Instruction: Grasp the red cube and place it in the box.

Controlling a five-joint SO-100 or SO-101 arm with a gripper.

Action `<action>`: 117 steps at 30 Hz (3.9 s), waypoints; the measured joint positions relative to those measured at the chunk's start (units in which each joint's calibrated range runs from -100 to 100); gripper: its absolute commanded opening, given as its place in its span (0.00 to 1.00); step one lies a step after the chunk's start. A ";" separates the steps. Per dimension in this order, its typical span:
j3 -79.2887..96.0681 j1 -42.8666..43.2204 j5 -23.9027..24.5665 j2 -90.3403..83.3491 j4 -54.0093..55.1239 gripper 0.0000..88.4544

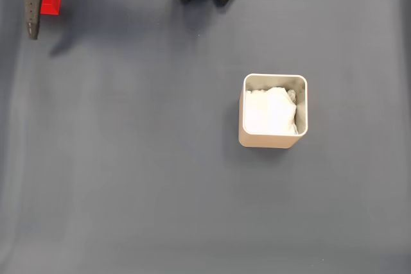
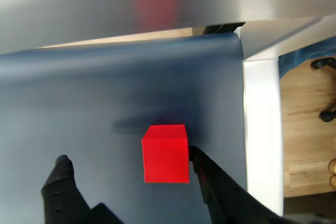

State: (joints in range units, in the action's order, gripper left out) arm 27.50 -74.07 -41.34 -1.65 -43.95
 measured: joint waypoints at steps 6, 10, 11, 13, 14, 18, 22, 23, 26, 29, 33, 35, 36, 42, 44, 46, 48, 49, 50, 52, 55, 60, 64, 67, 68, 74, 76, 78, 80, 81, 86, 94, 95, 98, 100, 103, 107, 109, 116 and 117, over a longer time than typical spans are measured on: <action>0.00 0.00 0.00 0.00 0.00 0.29; 0.00 0.38 0.00 0.00 0.00 0.13; 0.00 0.38 0.00 0.00 -0.08 0.10; 0.00 0.60 0.00 0.00 -0.89 0.03; 0.00 0.68 0.00 0.00 -1.54 0.01; -0.46 0.98 0.00 0.00 -3.98 0.00; -0.55 0.98 -0.20 0.00 -5.52 0.00; -0.55 0.98 -0.20 0.00 -5.85 0.00; -0.91 1.35 -0.24 0.00 -6.99 0.00; -1.91 2.18 -0.88 -0.27 -9.67 0.00; -3.28 4.36 -1.37 -2.67 -13.81 0.00; -3.92 5.86 -1.61 -4.46 -15.76 0.00; -4.28 6.69 -1.81 -5.53 -16.73 0.00; -6.92 12.33 -2.78 -10.88 -21.45 0.00; -7.47 14.28 -3.32 -12.39 -22.34 0.00; -7.47 16.23 -3.81 -13.82 -22.66 0.00; -7.47 18.41 -4.25 -14.98 -22.83 0.00; -7.47 19.39 -4.49 -15.60 -22.83 0.00; -7.47 20.52 -4.69 -16.14 -22.83 0.00; -7.47 22.62 -5.13 -17.12 -22.83 0.00; -7.47 26.01 -5.67 -18.72 -22.83 0.00; -7.47 31.94 -6.06 -21.22 -22.83 0.00; -7.47 36.83 -6.40 -23.36 -22.83 0.00; -7.47 40.51 -6.54 -24.97 -22.83 0.00; -7.47 41.64 -6.54 -25.41 -22.83 0.00; -5.10 47.95 -7.52 -28.80 -22.83 0.00; -3.73 49.91 -8.01 -30.05 -22.83 0.00; -2.28 51.86 -8.64 -31.48 -22.83 0.00; -1.18 53.81 -8.89 -32.63 -22.83 0.00; -0.82 54.79 -8.94 -33.17 -22.83 0.00; 1.09 59.75 -8.99 -35.40 -22.66 0.00; 1.28 67.12 -9.08 -36.91 -22.01 0.00; 1.28 68.09 -9.08 -37.09 -21.93 0.00; 1.28 70.50 -9.08 -37.45 -21.77 0.00; 1.46 72.08 -9.38 -37.98 -21.77 0.00; 2.46 74.26 -9.87 -38.97 -21.04 0.00; 3.55 76.66 -10.50 -40.21 -19.58 0.00; 4.83 77.72 -10.84 -40.93 -18.52 0.00; 6.74 81.40 -11.23 -42.35 -17.38 0.00; 7.01 82.00 -11.23 -42.44 -17.38 0.00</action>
State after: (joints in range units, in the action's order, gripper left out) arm 34.52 7.93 -52.58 -44.09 -61.33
